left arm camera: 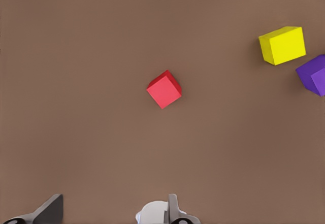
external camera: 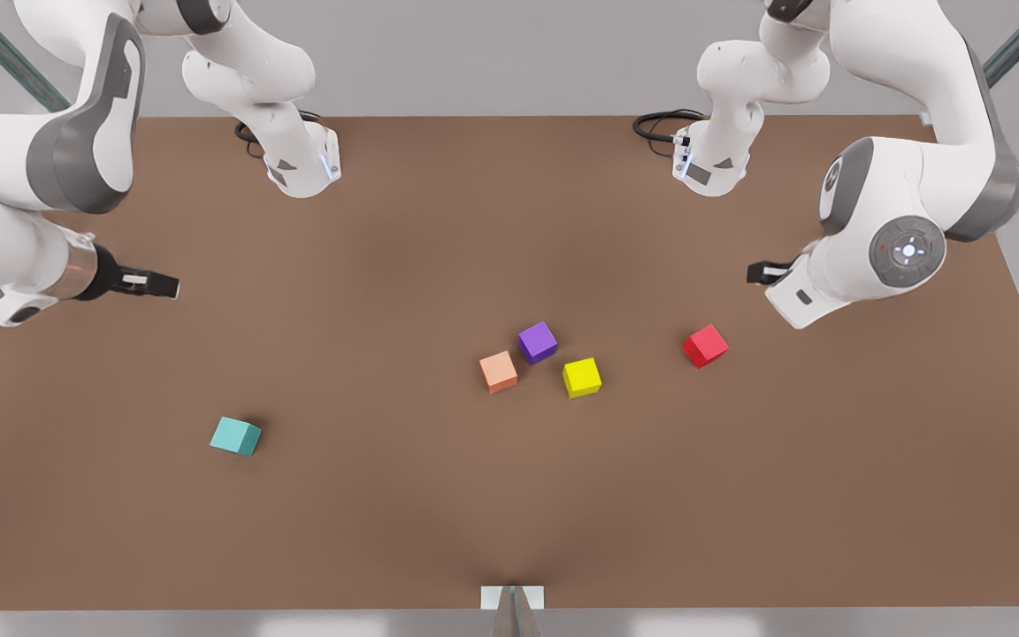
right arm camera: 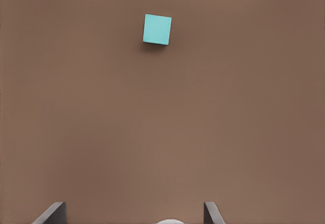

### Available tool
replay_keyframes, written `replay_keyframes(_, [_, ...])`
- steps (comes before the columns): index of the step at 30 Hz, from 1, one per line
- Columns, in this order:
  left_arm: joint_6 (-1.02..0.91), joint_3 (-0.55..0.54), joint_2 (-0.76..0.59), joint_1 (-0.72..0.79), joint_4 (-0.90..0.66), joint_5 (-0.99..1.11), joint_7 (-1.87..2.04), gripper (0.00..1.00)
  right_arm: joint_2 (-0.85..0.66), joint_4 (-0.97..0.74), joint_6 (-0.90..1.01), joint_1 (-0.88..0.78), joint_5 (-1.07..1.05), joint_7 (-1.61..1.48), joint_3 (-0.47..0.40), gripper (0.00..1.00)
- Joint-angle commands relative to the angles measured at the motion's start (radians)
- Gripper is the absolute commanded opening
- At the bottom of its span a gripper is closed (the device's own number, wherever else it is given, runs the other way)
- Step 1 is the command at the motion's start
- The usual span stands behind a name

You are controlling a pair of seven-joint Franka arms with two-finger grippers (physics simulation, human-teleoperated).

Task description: Pick up red wooden cube and pass to hand red wooden cube and place in blue wooden cube

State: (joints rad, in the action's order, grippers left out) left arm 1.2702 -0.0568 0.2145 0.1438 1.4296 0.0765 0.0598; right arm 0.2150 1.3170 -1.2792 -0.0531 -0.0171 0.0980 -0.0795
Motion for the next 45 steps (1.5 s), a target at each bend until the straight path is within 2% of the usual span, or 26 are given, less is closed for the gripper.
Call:
replay_keyframes(1, [0.080,0.002,0.000,0.000,0.000,-0.001,-0.038,1.00,-0.003,0.005,-0.100,-0.001,-0.009,0.065,0.000,1.00])
replay_keyframes(3, [0.089,0.002,0.002,0.000,0.021,-0.027,-0.034,1.00,-0.002,0.010,-0.097,0.001,-0.009,0.068,0.000,1.00])
replay_keyframes(6, [0.520,0.040,0.016,0.016,0.365,-0.083,0.172,1.00,0.001,0.041,-0.104,0.019,-0.026,0.062,-0.002,1.00])
replay_keyframes(8, [0.714,0.103,0.022,0.030,0.506,-0.168,0.213,1.00,0.001,0.041,-0.108,0.019,-0.021,0.060,-0.002,1.00])
replay_keyframes(10, [0.893,0.103,0.062,0.030,0.604,-0.248,0.232,1.00,0.001,0.041,-0.108,0.019,-0.023,0.058,-0.002,1.00])
replay_keyframes(17, [0.943,0.137,0.082,0.030,0.703,-0.256,0.538,1.00,0.001,0.042,-0.106,0.019,-0.027,0.045,-0.002,1.00])
replay_keyframes(21, [0.945,0.137,0.103,0.050,0.701,-0.256,0.617,1.00,0.001,0.042,-0.104,0.019,-0.029,0.045,-0.002,1.00])
replay_keyframes(33, [0.980,0.135,0.169,0.056,0.701,-0.253,0.627,1.00,0.000,0.044,-0.103,0.021,-0.029,0.043,-0.002,1.00])
replay_keyframes(44, [1.089,0.130,0.264,0.065,0.695,-0.253,0.629,1.00,0.001,0.045,-0.103,0.019,-0.029,0.045,-0.002,1.00])
replay_keyframes(45, [1.089,0.130,0.264,0.065,0.693,-0.253,0.629,0.90,0.001,0.045,-0.103,0.018,-0.029,0.045,-0.002,1.00])
